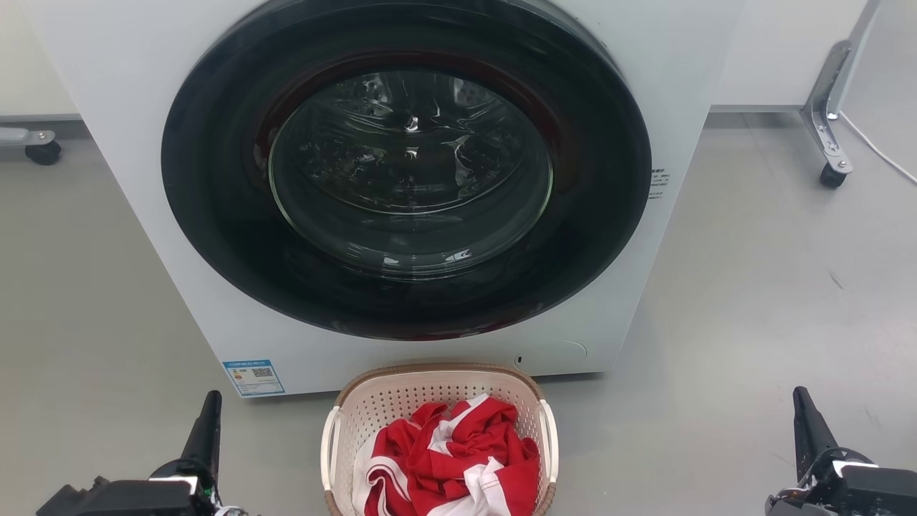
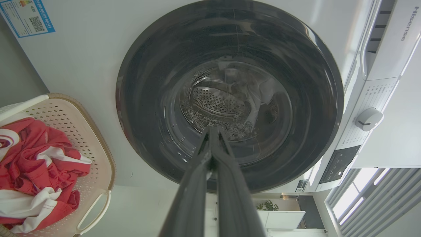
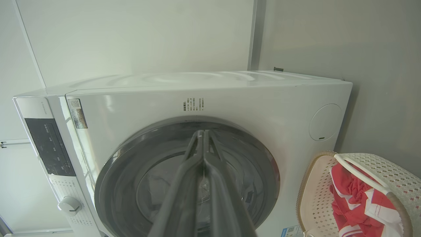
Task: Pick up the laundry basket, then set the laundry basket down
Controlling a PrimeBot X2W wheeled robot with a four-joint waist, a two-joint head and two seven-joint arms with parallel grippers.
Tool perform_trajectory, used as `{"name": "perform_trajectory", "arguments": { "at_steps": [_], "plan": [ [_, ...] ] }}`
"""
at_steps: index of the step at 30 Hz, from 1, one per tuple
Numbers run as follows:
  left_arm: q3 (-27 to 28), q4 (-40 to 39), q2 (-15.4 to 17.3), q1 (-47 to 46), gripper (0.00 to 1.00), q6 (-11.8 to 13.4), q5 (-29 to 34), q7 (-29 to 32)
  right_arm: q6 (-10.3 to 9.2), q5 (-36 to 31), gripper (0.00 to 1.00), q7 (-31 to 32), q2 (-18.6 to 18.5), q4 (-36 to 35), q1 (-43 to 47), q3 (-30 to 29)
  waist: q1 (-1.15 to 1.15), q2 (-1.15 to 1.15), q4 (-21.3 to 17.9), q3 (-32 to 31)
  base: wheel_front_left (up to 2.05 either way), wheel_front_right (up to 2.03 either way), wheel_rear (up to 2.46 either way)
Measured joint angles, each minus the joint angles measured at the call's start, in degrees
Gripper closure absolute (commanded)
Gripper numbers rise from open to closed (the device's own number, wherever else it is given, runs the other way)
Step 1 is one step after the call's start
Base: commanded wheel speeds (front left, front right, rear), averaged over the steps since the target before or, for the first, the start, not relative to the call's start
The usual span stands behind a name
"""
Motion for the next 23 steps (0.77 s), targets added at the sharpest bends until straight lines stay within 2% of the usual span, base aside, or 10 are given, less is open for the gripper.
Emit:
{"name": "perform_trajectory", "arguments": {
  "at_steps": [23],
  "plan": [
    [0.0,-0.01,-0.01,0.0,1.0,0.0,0.0,0.0,0.0,0.0,1.0,0.0,0.0,-0.01,0.0,0.0,0.0,0.0,0.0,0.01,0.0,0.0,0.0]
  ]
}}
